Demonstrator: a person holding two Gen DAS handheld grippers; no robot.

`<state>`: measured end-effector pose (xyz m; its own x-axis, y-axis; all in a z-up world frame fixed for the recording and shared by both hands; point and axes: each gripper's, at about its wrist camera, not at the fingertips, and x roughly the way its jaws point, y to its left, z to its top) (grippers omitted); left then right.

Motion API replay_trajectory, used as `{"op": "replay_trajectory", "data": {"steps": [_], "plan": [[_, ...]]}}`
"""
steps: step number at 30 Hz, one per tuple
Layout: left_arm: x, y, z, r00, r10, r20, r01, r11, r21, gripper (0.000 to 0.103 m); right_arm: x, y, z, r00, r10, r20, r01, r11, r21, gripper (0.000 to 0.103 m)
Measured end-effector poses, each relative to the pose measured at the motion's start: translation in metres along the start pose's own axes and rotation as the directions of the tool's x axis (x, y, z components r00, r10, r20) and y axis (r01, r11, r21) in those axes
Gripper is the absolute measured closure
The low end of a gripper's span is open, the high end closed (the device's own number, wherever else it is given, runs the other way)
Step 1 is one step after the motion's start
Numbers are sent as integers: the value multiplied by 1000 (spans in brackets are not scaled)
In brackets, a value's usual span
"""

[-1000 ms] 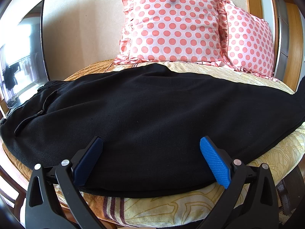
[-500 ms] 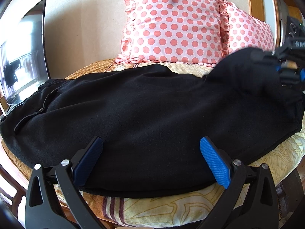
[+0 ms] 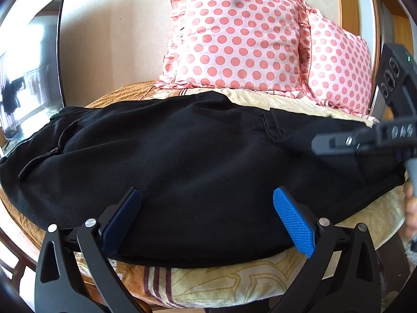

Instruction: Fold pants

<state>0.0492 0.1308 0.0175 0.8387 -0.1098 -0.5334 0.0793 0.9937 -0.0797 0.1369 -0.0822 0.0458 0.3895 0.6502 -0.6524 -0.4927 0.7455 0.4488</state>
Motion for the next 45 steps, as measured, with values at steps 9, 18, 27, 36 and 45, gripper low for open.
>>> {"op": "replay_trajectory", "data": {"steps": [9, 18, 27, 36, 45], "plan": [[-67, 81, 13, 976, 179, 120, -147, 960, -238, 2, -13, 29, -19, 999, 21, 29, -17, 991, -134, 42], [-81, 178, 15, 977, 212, 3, -182, 848, -497, 2, 8, 37, -26, 999, 37, -23, -41, 985, -166, 30], [-48, 237, 17, 997, -56, -51, -1, 666, -746, 4, 5, 31, -26, 997, 81, -8, -81, 988, -133, 30], [-19, 260, 20, 988, -142, -61, 28, 550, -835, 4, 5, 29, -26, 995, 101, 3, -100, 987, -123, 27], [-22, 266, 8, 995, -73, -71, -26, 493, -870, 59, 1, 27, -30, 993, 117, 24, -113, 986, -119, 27]]}}
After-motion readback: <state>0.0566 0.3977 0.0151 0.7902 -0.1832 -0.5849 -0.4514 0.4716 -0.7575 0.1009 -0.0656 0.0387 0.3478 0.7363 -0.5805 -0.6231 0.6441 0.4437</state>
